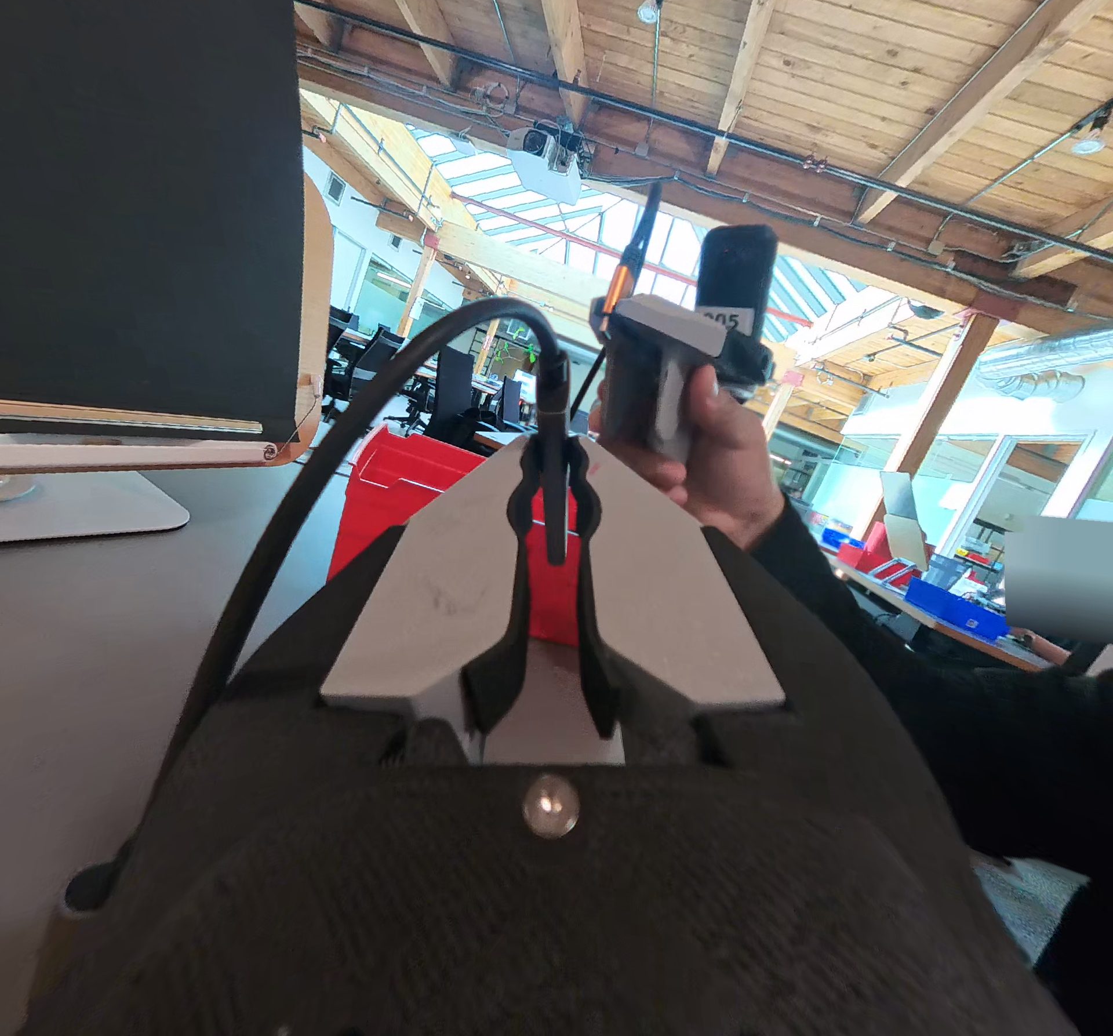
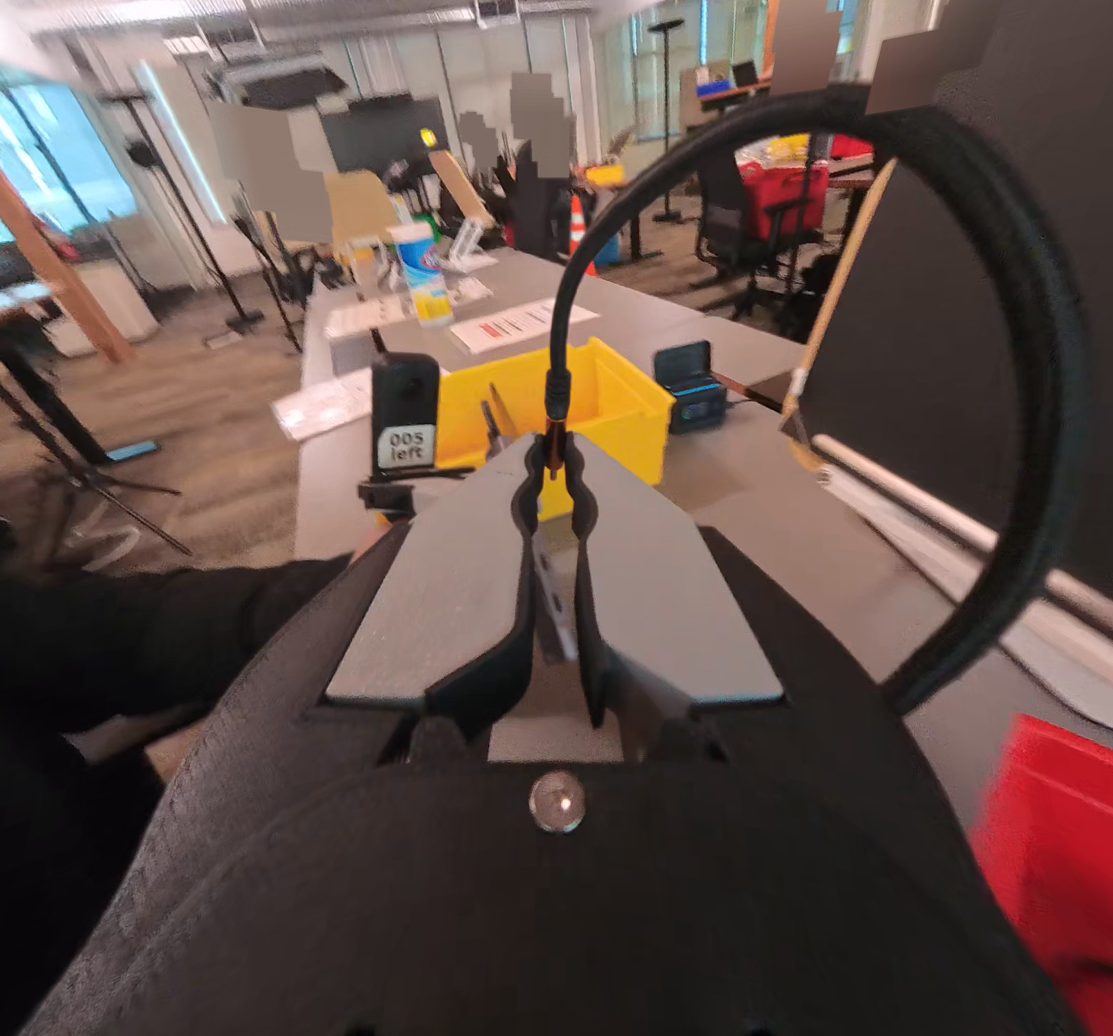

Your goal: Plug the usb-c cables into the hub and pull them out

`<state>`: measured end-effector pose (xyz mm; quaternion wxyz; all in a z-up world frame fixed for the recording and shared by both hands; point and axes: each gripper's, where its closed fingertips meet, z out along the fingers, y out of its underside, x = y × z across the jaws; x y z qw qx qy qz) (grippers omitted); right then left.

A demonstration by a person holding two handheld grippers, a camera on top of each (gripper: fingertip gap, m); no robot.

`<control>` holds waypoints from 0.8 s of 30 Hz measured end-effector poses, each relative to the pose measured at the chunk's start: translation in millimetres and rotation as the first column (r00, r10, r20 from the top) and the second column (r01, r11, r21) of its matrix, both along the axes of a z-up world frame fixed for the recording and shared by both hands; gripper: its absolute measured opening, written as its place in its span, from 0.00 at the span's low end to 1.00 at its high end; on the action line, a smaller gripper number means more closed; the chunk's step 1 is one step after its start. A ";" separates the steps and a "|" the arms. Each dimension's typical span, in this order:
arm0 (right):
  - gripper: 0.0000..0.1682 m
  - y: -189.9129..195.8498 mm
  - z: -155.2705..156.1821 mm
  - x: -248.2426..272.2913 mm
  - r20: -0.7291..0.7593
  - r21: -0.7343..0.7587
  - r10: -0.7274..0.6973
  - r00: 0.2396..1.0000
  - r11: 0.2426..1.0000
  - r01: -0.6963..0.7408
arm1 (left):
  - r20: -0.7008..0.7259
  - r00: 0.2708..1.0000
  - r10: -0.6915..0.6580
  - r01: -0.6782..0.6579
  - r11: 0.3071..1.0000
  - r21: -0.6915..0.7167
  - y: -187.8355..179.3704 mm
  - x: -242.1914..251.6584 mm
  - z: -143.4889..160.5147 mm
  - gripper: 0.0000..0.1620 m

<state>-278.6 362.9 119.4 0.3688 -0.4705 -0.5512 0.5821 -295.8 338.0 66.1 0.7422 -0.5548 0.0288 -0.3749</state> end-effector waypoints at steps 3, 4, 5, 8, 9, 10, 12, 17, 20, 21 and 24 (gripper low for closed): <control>0.02 22.3 17.7 24.2 0.042 0.076 -0.057 0.997 0.996 0.054 | 0.012 1.000 -0.004 0.004 1.000 0.002 -0.9 -1.1 1.5 0.04; 0.02 28.7 24.6 32.3 0.042 0.091 -0.073 0.996 0.993 0.069 | 0.014 1.000 -0.006 0.006 1.000 -0.003 -0.5 -1.0 1.0 0.04; 0.02 35.2 30.2 39.9 0.047 0.106 -0.091 0.995 0.991 0.086 | 0.015 1.000 -0.008 0.008 1.000 -0.006 -0.1 -0.6 0.4 0.04; 0.02 55.9 42.3 58.8 0.062 0.147 -0.151 0.987 0.979 0.140 | 0.013 1.000 -0.022 0.023 1.000 -0.016 1.3 2.3 -1.9 0.04; 0.02 63.2 44.6 63.3 0.070 0.154 -0.169 0.983 0.976 0.157 | 0.009 1.000 -0.023 0.023 1.000 -0.021 2.2 3.1 -3.1 0.04; 0.02 70.5 45.4 67.0 0.083 0.157 -0.183 0.980 0.973 0.169 | 0.005 1.000 -0.025 0.025 0.999 -0.027 3.0 4.1 -4.3 0.04; 0.02 86.3 42.5 72.0 0.129 0.154 -0.207 0.970 0.970 0.186 | -0.001 1.000 -0.025 0.025 0.999 -0.035 4.1 5.0 -6.2 0.04; 0.02 134.4 7.1 76.8 0.320 0.189 -0.282 0.905 0.955 0.230 | 0.001 1.000 -0.020 0.020 0.999 -0.047 5.9 3.7 -8.7 0.04; 0.02 159.3 -37.5 81.3 0.508 0.191 -0.293 0.810 0.955 0.226 | 0.010 1.000 -0.021 0.022 0.998 -0.062 8.1 2.8 -11.3 0.04; 0.02 167.7 -54.1 83.5 0.571 0.190 -0.297 0.766 0.955 0.229 | 0.011 1.000 -0.023 0.023 0.998 -0.063 8.3 2.9 -11.6 0.04; 0.03 181.1 -101.9 91.1 0.748 0.119 -0.240 0.618 0.966 0.232 | 0.005 1.000 -0.024 0.024 0.998 -0.064 8.7 3.8 -12.2 0.04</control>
